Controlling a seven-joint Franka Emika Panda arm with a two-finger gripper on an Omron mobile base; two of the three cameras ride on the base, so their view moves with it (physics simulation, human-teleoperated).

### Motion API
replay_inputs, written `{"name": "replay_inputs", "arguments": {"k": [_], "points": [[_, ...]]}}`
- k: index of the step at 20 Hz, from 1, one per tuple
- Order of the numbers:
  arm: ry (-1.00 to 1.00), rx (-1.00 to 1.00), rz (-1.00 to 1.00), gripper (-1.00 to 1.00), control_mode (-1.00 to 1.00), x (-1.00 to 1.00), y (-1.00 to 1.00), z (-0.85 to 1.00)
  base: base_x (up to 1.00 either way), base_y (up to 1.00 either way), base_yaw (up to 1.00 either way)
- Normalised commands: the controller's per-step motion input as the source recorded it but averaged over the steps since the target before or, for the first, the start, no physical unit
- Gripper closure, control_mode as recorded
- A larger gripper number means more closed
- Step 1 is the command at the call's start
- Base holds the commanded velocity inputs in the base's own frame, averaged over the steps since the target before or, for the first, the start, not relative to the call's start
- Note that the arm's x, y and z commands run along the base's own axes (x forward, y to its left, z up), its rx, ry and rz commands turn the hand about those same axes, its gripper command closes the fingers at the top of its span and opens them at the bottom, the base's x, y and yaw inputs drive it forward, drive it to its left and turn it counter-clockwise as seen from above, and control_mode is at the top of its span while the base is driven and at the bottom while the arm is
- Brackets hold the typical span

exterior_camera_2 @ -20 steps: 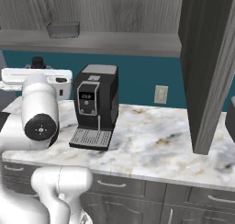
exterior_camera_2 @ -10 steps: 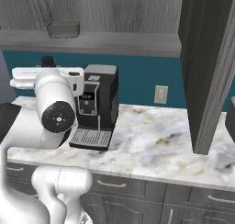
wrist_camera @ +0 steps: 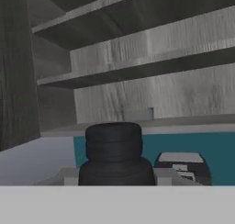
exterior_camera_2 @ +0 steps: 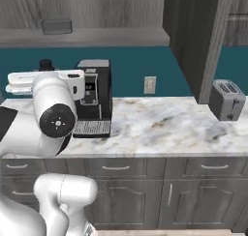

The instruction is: The dining table condiment station is running low on shaker. Refill the condiment station by opening the cabinet and taking the shaker from the cabinet and placing it on the dining table.

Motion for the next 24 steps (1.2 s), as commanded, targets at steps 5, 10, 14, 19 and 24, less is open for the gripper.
{"name": "replay_inputs", "arguments": {"k": [5,10,14,19,24], "points": [[0.00,0.00,0.00,1.00,1.00,0.00,0.00,0.00,-0.53,0.46,-0.69],[0.00,0.00,0.00,1.00,1.00,0.00,0.00,0.00,-0.36,0.34,-0.77],[0.00,0.00,0.00,1.00,1.00,0.00,0.00,0.00,-0.12,0.18,-0.87],[0.00,0.00,0.00,1.00,1.00,0.00,0.00,0.00,-0.04,0.07,-0.95],[0.00,0.00,0.00,1.00,1.00,0.00,0.00,0.00,0.00,0.00,-0.88]]}}
